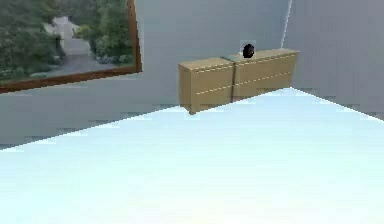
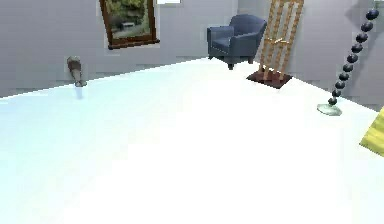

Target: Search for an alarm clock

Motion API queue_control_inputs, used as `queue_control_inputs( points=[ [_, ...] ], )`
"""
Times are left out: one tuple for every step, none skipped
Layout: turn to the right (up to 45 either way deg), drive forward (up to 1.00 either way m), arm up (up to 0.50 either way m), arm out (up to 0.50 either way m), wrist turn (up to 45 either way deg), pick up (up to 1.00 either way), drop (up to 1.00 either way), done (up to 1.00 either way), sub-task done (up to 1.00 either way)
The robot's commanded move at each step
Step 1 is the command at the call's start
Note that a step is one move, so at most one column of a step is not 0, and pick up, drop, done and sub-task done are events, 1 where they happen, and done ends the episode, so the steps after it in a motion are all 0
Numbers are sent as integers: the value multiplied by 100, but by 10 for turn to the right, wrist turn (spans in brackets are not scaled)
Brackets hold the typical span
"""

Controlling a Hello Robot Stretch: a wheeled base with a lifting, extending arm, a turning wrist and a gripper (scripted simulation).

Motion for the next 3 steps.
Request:
queue_control_inputs(
  points=[
    [150, 0, 0, 0, 0, 0, 0, 0, 0],
    [0, 100, 0, 0, 0, 0, 0, 0, 0],
    [0, 100, 0, 0, 0, 0, 0, 0, 0]
  ],
)
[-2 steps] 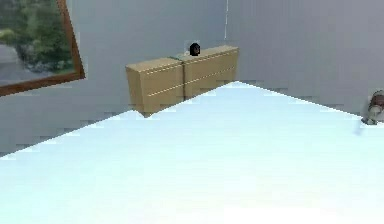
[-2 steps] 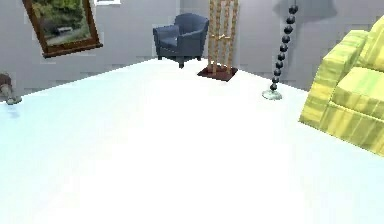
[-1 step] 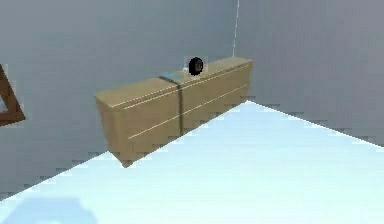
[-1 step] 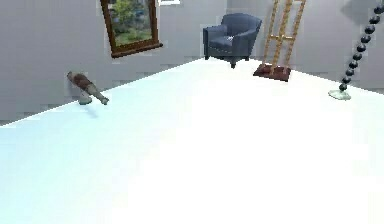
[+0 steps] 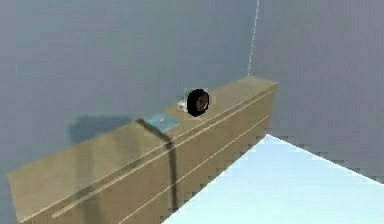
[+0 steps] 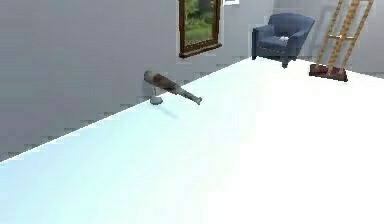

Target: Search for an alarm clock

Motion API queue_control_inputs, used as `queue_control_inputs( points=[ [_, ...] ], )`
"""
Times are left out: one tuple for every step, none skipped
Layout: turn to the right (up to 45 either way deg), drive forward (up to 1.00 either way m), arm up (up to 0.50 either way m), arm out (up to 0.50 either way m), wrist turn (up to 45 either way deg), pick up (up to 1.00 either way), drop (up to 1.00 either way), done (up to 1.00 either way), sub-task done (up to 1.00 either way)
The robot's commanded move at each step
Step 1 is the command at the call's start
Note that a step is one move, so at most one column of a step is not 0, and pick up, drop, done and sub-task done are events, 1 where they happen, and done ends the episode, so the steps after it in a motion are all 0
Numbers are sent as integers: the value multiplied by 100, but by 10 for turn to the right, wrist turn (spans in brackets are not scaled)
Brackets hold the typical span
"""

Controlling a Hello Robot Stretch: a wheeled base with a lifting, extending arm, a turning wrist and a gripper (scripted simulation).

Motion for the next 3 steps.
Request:
queue_control_inputs(
  points=[
    [60, 0, 0, 0, 0, 0, 0, 0, 0],
    [0, 50, 0, 0, 0, 0, 0, 0, 0],
    [0, 0, 0, 0, 0, 0, 0, 100, 0]
  ],
)
